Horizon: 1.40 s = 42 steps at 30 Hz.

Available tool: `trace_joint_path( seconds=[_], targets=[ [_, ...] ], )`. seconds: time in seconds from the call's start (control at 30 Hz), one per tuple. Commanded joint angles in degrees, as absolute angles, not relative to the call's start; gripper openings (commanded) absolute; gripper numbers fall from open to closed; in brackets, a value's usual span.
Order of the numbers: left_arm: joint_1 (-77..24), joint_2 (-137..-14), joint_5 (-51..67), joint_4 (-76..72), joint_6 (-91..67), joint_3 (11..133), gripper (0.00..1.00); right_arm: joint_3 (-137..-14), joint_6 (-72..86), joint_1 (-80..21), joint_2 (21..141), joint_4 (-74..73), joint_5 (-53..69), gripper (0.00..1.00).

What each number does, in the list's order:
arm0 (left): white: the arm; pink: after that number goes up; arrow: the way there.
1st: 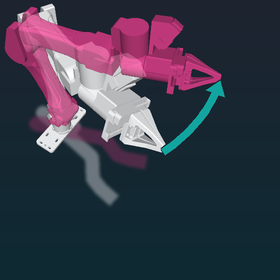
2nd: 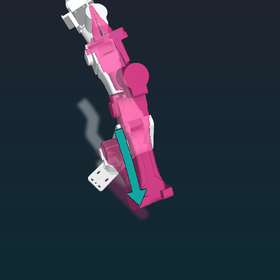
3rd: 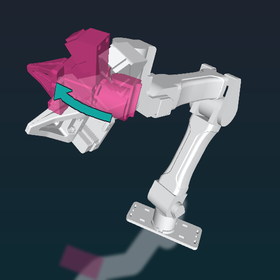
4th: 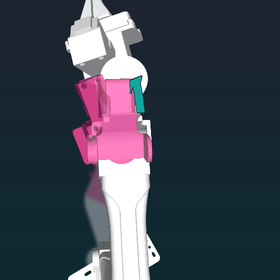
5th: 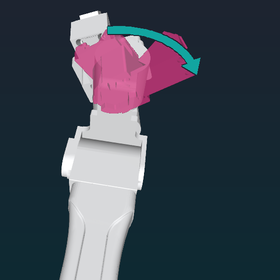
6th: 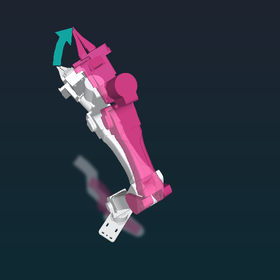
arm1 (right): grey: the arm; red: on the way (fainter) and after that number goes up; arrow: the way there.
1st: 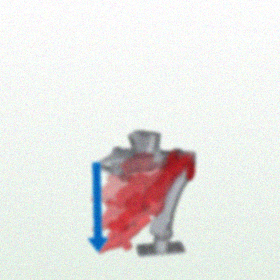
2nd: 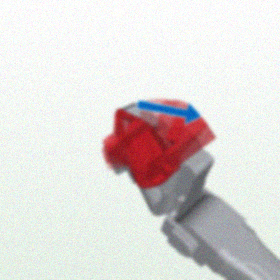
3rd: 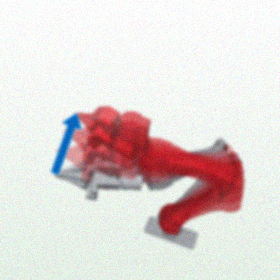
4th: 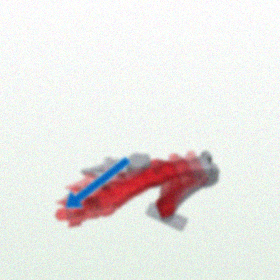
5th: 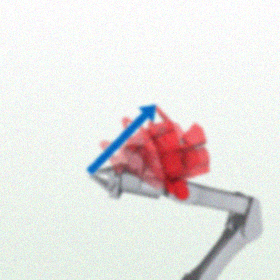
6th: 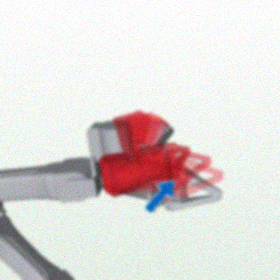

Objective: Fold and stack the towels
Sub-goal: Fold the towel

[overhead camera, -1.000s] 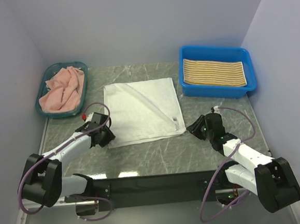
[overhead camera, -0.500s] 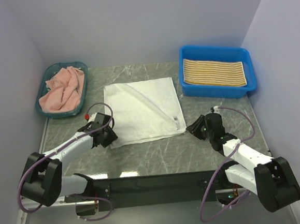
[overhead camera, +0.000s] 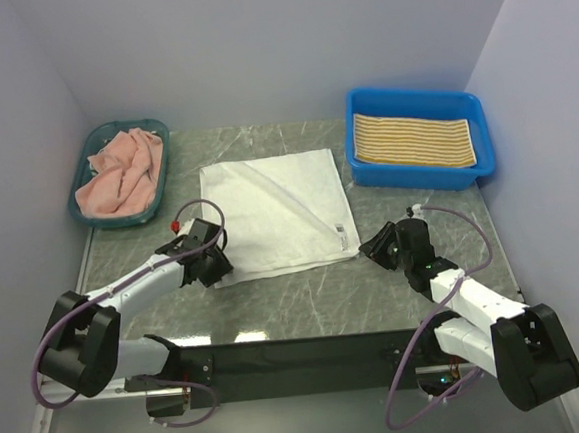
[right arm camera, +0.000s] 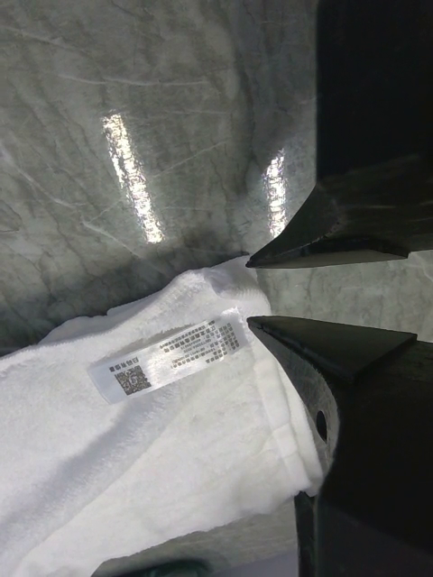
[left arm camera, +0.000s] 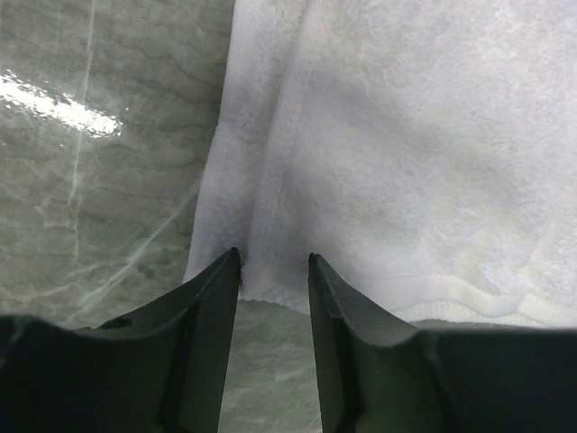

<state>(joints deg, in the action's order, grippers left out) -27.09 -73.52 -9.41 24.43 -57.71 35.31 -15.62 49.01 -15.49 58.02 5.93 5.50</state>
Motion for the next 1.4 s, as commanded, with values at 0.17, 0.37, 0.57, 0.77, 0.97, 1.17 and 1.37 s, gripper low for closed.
trace_joint_path(
  seconds=[0.17,0.37,0.57,0.77,0.97,1.17,1.37],
  targets=[
    [-27.6,-75.5,-9.6,23.2,-59.2,36.5,0.37,-15.1,48.0,-15.0,57.0,7.6,5.4,0.35],
    [-27.6,-75.4,-11.3,25.1,-59.0,38.0,0.13,-15.0,47.7,-15.0,58.0,8.3,5.7,0.35],
    [-27.6,-71.9,-13.4,29.3,-58.5,42.2,0.01,-15.1,47.5,-15.0,59.2,7.6,4.7,0.33],
    [-27.6,-70.9,-13.2,31.5,-58.3,45.5,0.01,-15.0,48.6,-15.1,60.6,5.9,3.0,0.24],
    [-27.5,-70.8,-12.6,31.8,-58.3,46.6,0.00,-15.6,49.6,-15.0,64.2,5.8,1.8,0.20],
    [-27.6,-70.7,-12.7,32.0,-58.1,47.2,0.01,-17.9,48.9,-14.9,70.1,8.8,4.9,0.20],
    [-27.5,-70.5,-12.5,31.6,-58.2,46.8,0.01,-19.2,47.7,-15.1,69.7,8.4,4.7,0.23]
  ],
)
